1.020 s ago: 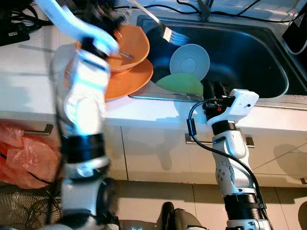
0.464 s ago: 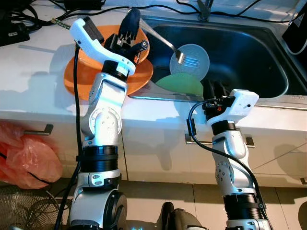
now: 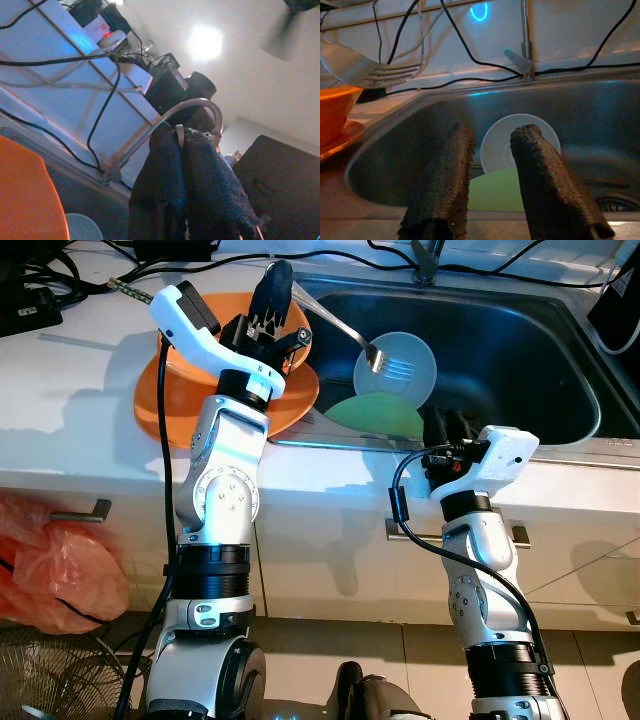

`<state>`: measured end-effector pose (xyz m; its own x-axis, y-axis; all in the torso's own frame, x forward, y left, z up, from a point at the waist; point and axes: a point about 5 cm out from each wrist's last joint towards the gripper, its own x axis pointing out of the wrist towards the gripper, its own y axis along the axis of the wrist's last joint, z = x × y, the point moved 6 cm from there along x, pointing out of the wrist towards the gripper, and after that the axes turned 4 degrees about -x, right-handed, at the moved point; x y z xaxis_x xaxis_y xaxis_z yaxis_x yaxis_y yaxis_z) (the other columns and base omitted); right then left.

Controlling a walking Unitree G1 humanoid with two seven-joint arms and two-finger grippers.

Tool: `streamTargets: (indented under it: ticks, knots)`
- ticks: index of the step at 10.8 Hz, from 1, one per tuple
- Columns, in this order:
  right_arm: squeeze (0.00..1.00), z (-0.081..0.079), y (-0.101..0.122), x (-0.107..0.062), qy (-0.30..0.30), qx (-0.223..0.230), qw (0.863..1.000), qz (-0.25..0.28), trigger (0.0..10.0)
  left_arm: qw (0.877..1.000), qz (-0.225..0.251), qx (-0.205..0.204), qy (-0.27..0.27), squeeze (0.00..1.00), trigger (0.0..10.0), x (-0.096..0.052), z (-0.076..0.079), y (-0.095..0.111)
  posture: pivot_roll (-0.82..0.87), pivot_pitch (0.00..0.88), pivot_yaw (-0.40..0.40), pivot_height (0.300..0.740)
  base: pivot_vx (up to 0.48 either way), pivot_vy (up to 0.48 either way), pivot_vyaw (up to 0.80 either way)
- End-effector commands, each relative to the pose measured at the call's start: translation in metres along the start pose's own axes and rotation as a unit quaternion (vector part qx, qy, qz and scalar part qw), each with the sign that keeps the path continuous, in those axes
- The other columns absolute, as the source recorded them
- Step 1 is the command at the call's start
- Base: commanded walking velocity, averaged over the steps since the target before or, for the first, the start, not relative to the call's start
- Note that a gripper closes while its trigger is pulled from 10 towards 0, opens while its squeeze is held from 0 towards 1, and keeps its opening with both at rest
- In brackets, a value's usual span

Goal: Kitchen organization

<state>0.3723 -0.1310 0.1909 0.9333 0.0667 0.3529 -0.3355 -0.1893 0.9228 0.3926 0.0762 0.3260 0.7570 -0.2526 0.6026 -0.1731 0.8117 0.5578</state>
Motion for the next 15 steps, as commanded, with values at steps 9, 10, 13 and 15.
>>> streamTargets:
  ticks: [9, 10, 13, 15]
  knots:
    - [0.0, 0.021, -0.003, 0.005, -0.059, 0.087, 0.994, -0.014, 10.0, 0.998, -0.017, -0.06, -0.006, 0.0, 10.0, -0.004, 0.015, -0.035, 0.1, 0.177, -0.056, 0.74, 0.0, 0.0, 0.0]
    - [0.0, 0.026, 0.003, 0.009, -0.072, 0.111, 0.991, -0.006, 10.0, 0.998, -0.016, -0.059, -0.006, 0.0, 10.0, -0.004, 0.015, -0.035, 0.09, 0.178, -0.057, 0.74, 0.0, 0.0, 0.0]
    - [0.0, 0.033, 0.023, 0.02, -0.095, 0.217, 0.971, 0.018, 10.0, 0.998, -0.013, -0.06, -0.004, 0.0, 10.0, -0.003, 0.014, -0.033, 0.09, 0.179, -0.059, 0.74, 0.0, 0.0, 0.0]
    - [0.0, 0.032, 0.031, 0.025, -0.095, 0.283, 0.954, 0.025, 10.0, 0.998, -0.012, -0.061, -0.005, 0.0, 10.0, -0.003, 0.015, -0.033, 0.09, 0.177, -0.06, 0.74, 0.0, 0.0, 0.0]
